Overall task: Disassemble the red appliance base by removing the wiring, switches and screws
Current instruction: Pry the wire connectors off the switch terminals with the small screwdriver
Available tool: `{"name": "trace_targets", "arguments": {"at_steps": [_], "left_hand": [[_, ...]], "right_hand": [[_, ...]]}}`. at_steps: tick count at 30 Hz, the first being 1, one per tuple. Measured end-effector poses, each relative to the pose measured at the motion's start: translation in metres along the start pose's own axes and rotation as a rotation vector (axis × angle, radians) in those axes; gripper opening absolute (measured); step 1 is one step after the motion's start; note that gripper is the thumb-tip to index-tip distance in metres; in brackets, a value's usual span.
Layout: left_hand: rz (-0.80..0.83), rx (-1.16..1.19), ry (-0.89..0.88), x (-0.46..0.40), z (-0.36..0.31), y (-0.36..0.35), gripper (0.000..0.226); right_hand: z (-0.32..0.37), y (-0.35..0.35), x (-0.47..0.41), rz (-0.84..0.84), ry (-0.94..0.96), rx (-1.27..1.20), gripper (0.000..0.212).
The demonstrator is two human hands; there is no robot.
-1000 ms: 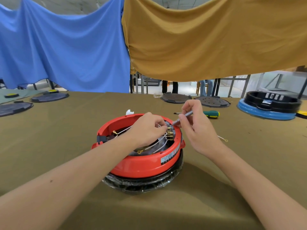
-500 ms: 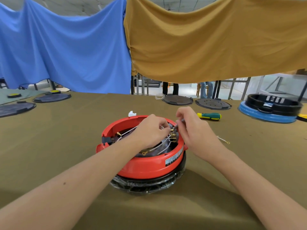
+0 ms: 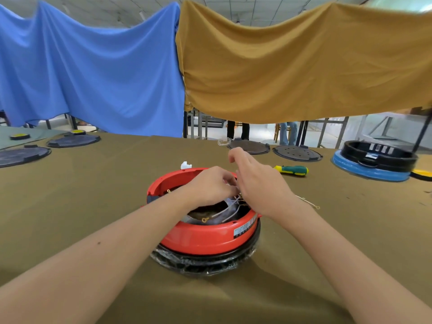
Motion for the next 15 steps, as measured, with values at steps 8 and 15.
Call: {"name": "trace_targets", "arguments": {"at_steps": [8,15], "left_hand": [[-0.036,0.036,-0.092,-0.003,-0.001,0.001,0.011],[-0.074,0.005,-0.117,-0.003,0.001,-0.002,0.017]], "right_hand": [[-0.006,-0.004,0.0,0.039,-0.095,-0.11,0.045],[-0.013,-0.007,-0.001,0.026,-0.202,-0.167,0.041]]}}
Point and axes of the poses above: each hand's wrist, its own x-axis away from the middle knuckle, its own y-axis out of the back of the hand, z = x × y, the point moved 5 cm from there along -x, towards the middle knuckle, and after that the axes turned 2 degrees about -y, right-handed, at the moved point
